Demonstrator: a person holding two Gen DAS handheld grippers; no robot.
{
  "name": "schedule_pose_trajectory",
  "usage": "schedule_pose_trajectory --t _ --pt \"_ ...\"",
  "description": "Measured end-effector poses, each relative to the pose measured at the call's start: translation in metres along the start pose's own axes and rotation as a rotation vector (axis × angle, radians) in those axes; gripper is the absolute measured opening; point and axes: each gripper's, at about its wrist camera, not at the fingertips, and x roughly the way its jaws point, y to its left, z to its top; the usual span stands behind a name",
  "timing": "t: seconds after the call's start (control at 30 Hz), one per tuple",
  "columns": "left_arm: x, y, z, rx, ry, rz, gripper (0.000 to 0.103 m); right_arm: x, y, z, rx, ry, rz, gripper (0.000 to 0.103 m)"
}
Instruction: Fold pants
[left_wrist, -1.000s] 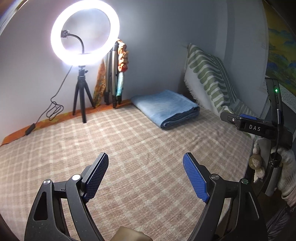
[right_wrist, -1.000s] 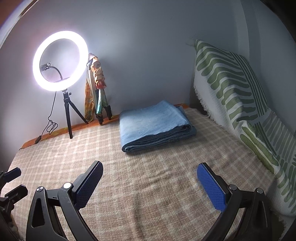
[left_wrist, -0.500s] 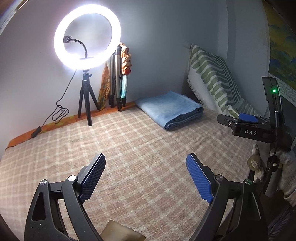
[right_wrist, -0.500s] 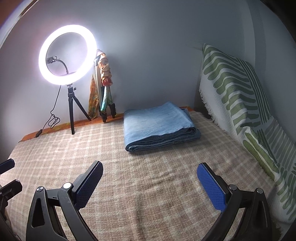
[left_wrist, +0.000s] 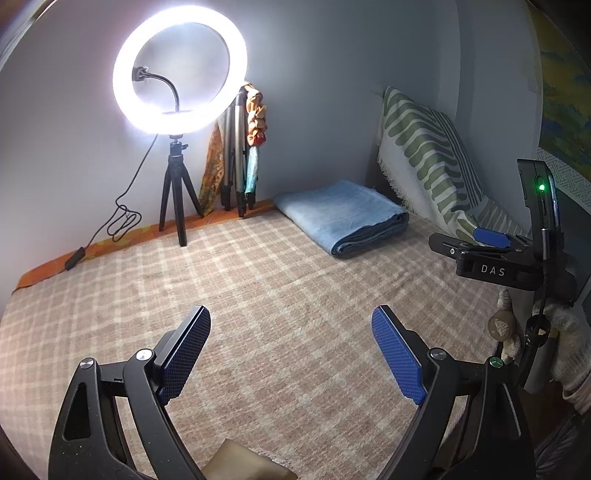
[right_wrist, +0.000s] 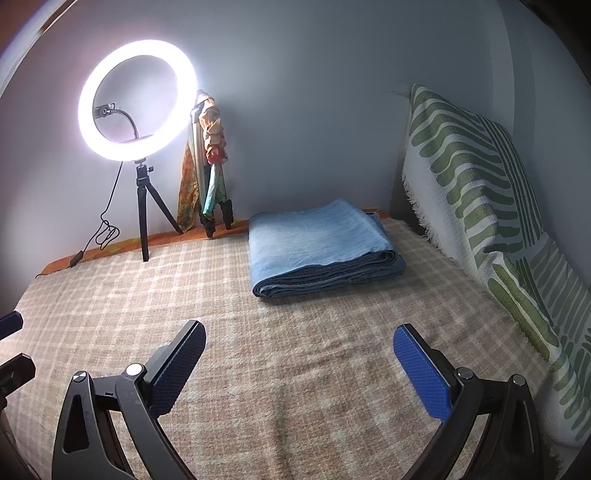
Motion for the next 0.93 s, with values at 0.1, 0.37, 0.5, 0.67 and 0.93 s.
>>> schedule_pose_trajectory --t 0.1,0.37,0.5,0.67,0.93 --pt "0.000 0.001 -0.001 -0.003 0.001 0.008 0.089 0.000 0.001 0.000 0.001 0.002 -0.001 0.103" --pt "-0.001 0.002 -0.001 -0.013 0.002 0.014 0.089 0.004 0.003 -0.002 0.013 0.012 0.009 0.103" --pt "-0.001 0.000 -0.002 0.002 0.002 0.020 0.089 0.006 0.004 -0.001 0.018 0.016 0.016 0.103" --pt "-0.002 0.000 -0.003 0.001 0.000 0.026 0.089 0.008 0.006 -0.001 0.008 0.021 0.019 0.103" --pt "-0.006 0.007 -0.002 -0.017 -0.007 0.034 0.089 0.010 0.010 0.001 0.009 0.025 0.029 0.103"
